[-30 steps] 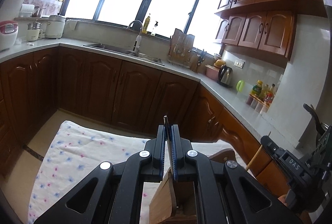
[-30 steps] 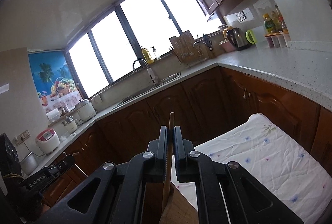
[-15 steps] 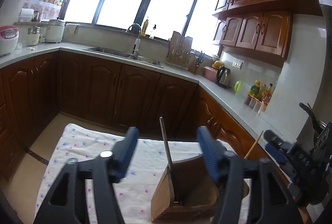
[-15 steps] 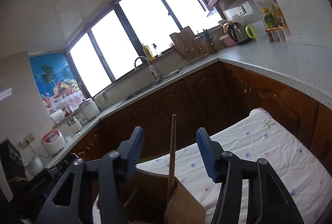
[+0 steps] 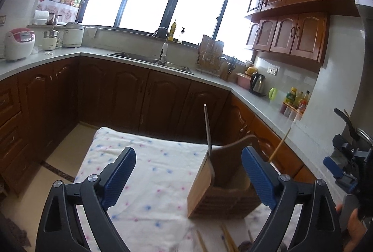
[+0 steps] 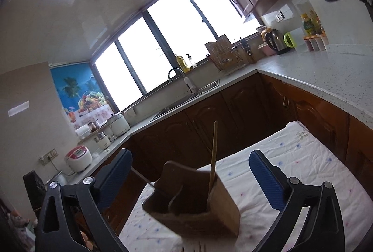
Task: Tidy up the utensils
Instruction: 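Move both open grippers back toward the loose utensils on the table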
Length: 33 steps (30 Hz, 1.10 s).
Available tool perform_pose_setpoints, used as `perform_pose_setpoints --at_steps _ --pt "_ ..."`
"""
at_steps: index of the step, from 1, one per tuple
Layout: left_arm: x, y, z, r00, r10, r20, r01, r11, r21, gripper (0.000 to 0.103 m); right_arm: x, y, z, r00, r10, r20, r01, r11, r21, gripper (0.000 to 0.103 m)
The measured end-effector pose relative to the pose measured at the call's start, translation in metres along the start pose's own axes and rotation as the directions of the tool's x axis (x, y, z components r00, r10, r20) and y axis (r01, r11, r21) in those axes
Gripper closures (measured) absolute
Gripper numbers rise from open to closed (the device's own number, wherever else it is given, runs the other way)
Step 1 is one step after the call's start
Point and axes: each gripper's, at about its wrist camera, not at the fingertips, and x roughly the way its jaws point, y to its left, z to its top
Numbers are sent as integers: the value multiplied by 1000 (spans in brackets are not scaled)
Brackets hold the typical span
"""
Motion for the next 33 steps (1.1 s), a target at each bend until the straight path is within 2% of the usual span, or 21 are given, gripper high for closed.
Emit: perform_pose_setpoints --at_steps 9,17,27,33 --pt "-44 8 -8 998 -16 -67 15 1000 -14 8 -34 14 -28 999 -3 -52 0 999 -51 0" --pt "-78 22 -14 991 13 -132 -16 1000 -22 7 -65 11 -52 993 -35 -110 29 998 -55 0" --pt "-94 29 -37 962 66 -265 -70 998 -7 7 -89 0 -74 983 -102 -156 93 994 -60 0" --pt "-94 26 -40 943 85 -323 -84 996 19 7 -83 -2 -87 966 -123 -226 106 991 -83 1"
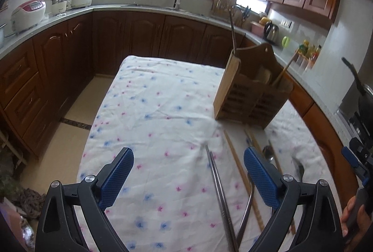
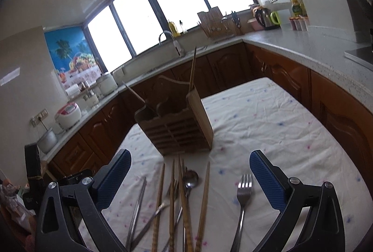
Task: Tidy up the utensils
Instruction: 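Move both open grippers back toward the loose utensils on the table, then close the left gripper on another silver chopstick while the right gripper grasps a wooden chopstick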
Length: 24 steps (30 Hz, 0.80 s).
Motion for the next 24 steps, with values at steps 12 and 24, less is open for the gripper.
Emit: perform_pose_setpoints --at_steps 12,24 --pt "32 -16 3 996 42 -75 -37 997 65 13 31 2 -9 994 -28 -109 23 999 -42 21" --pt "112 -33 18 973 65 -222 -38 992 123 41 84 -5 -17 963 -83 -257 69 996 -64 60"
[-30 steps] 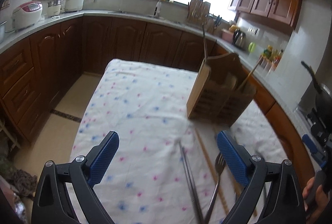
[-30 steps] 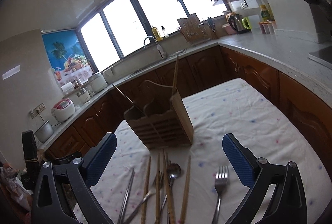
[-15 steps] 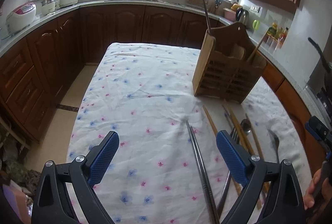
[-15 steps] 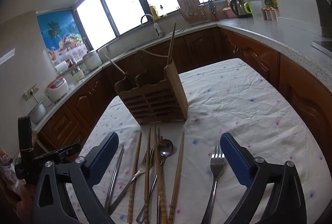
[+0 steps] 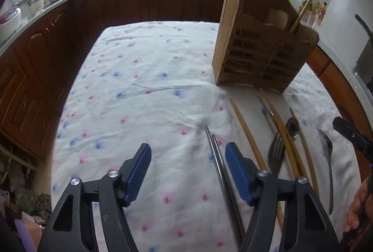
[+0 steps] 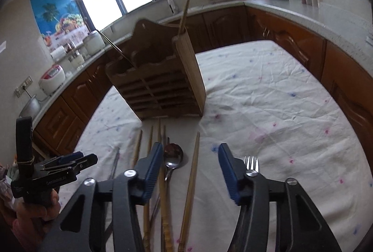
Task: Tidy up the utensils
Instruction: 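Close the left gripper on another silver chopstick while the right gripper grasps a wooden chopstick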
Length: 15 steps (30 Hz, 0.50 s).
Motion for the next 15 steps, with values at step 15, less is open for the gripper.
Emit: perform_pose_setpoints --at_steps 15 --pt "58 -11 32 994 14 -105 -10 999 38 64 67 0 13 987 -58 -151 49 997 -61 81"
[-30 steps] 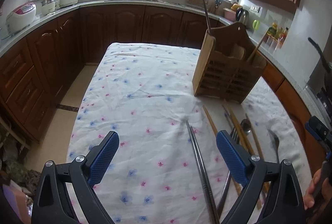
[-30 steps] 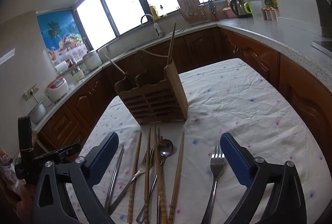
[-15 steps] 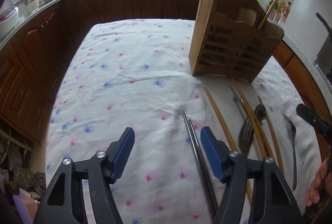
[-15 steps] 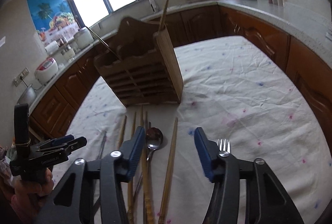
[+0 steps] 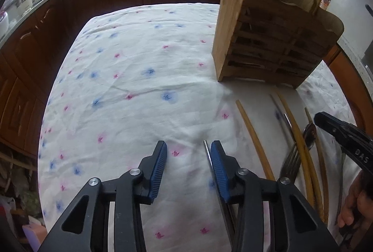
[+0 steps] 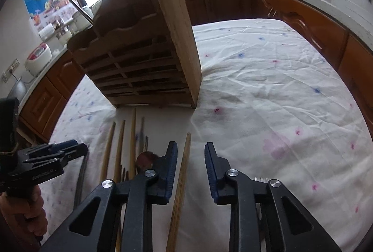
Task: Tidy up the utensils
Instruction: 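Close the left gripper on another silver chopstick while the right gripper grasps a wooden chopstick, then lift both held chopsticks and carry them over the wooden utensil holder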
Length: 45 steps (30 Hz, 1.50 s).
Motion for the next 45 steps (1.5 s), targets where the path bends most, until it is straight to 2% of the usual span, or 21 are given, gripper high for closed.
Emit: perform_pose_setpoints --at_steps 5,7,10,11,20,26,32,45 --pt "4 -16 -1 999 46 8 -46 995 84 65 10 5 0 1000 -24 -14 24 999 -45 83" --pt "3 -23 -3 999 41 17 -43 992 117 80 11 7 1 999 -32 -15 31 998 -56 84" --pt "4 -26 -3 1000 16 24 -19 991 132 97 11 10 -1 998 -59 -8 59 996 -74 93" --pt "4 -26 -4 1000 11 28 -15 991 133 97 10 9 -1 999 -54 -7 53 996 -72 98" --pt "-10 -5 -11 997 -75 36 73 996 51 101 -6 3 0 1000 7 30 -7 1000 -19 99" --pt "-38 9 -17 991 -105 87 105 994 11 101 -33 0 3 995 47 88 -47 999 4 99" --pt "-79 21 -24 976 -146 163 151 988 -19 101 -62 4 6 986 83 142 -86 996 14 99" --pt "-164 28 -54 936 -189 298 192 981 18 101 -109 17 3 963 116 242 -119 993 -3 99"
